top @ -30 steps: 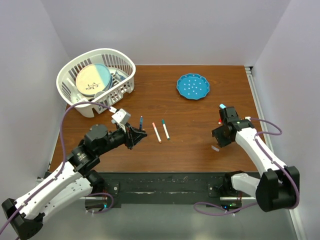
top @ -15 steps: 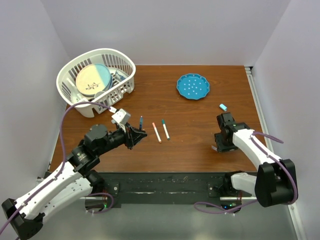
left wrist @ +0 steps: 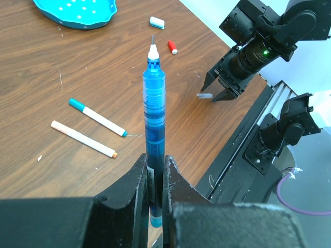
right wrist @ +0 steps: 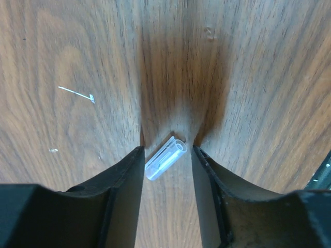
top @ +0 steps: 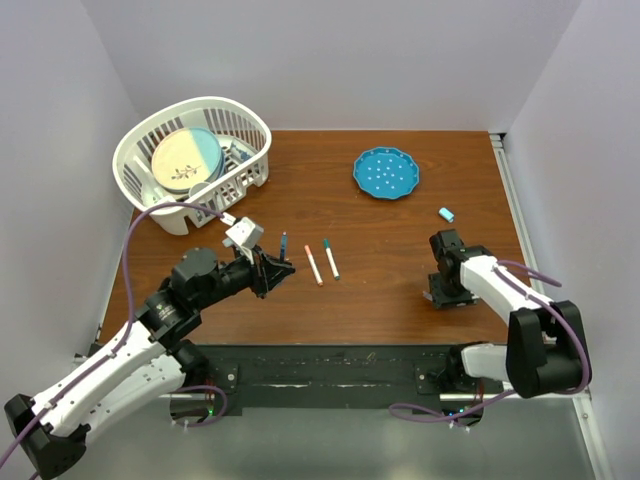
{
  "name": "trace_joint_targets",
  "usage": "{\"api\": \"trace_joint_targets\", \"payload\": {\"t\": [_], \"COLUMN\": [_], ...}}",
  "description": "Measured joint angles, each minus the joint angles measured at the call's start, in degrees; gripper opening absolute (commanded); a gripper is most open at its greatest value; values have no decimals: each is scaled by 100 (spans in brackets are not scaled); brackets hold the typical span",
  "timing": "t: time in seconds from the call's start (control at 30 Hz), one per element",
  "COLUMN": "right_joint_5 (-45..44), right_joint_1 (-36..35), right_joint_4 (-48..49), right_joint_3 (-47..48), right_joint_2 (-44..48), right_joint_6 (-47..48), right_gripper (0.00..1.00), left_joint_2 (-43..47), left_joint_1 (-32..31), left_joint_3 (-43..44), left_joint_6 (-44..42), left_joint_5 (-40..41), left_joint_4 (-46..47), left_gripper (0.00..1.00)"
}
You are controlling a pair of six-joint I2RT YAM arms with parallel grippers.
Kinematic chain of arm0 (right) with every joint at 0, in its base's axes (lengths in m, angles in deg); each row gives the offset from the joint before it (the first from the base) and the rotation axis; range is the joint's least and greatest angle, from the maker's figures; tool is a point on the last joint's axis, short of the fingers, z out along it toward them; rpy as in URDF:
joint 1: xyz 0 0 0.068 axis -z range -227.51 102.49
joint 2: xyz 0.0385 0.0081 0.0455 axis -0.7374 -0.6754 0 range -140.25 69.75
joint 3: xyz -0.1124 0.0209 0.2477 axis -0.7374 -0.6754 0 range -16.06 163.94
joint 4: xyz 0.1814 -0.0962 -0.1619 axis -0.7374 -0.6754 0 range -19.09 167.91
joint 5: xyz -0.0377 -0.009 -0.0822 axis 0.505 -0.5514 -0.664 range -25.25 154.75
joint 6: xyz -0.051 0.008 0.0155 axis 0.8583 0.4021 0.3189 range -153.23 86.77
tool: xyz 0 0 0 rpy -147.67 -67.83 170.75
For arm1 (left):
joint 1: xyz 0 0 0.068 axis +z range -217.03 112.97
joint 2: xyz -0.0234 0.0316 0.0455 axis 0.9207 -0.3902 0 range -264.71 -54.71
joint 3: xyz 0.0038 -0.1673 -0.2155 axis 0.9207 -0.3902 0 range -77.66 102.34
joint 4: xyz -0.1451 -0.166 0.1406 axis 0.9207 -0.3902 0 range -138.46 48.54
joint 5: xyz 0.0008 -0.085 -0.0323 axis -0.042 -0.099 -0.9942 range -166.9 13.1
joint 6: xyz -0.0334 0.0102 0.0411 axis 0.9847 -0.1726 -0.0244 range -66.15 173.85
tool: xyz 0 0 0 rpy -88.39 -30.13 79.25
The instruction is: Insert the pens into the pen caps
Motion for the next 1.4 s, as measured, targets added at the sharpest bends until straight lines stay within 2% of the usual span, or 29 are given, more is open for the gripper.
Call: {"api": "trace_joint_targets", "payload": {"t": [0.13,0.33,0.4,0.43,0.47,0.63,0.7,0.73,0.77,0.9,1.13,1.33,1.4], "right_joint_5": [-66,-144,-146,-142,-129,109,240,323,382,520,616,654,656], "right_joint_1": [0,-2,0,0,-2,2,2,2,2,-4,-11,-9,-9], "right_joint_4": [42,334,662,938,1123,2321,2629,2763,2863,2988,2459,1860,1578], "right_joint_3": [66,188,278,332,376,479,466,459,457,505,691,769,756], "right_joint_2": [-153,-452,-599,-702,-772,-1045,-1080,-1108,-1119,-1145,-1139,-1093,-1034], "right_joint_6": [175,1108,1740,2111,2382,3652,3941,4105,4251,4787,5764,6168,6251], "right_gripper": [32,29,24,16,14,8,11,15,23,36,47,58,58], "left_joint_2": [-7,-33,-61,-81,-98,-225,-262,-280,-293,-319,-264,-201,-199], "left_joint_1": [0,0,0,0,0,0,0,0,0,0,0,0,0], "left_joint_3": [0,0,0,0,0,-4,-24,-46,-68,-96,-98,-190,-190], "left_joint_6": [0,2,0,0,0,48,59,66,76,153,155,153,153], "left_joint_5": [2,0,0,0,-2,-55,-90,-109,-127,-155,-155,-245,-302], "left_joint_4": [0,0,0,2,2,28,85,120,144,162,175,173,179], "left_gripper": [0,0,0,0,0,0,0,0,0,0,0,0,0]}}
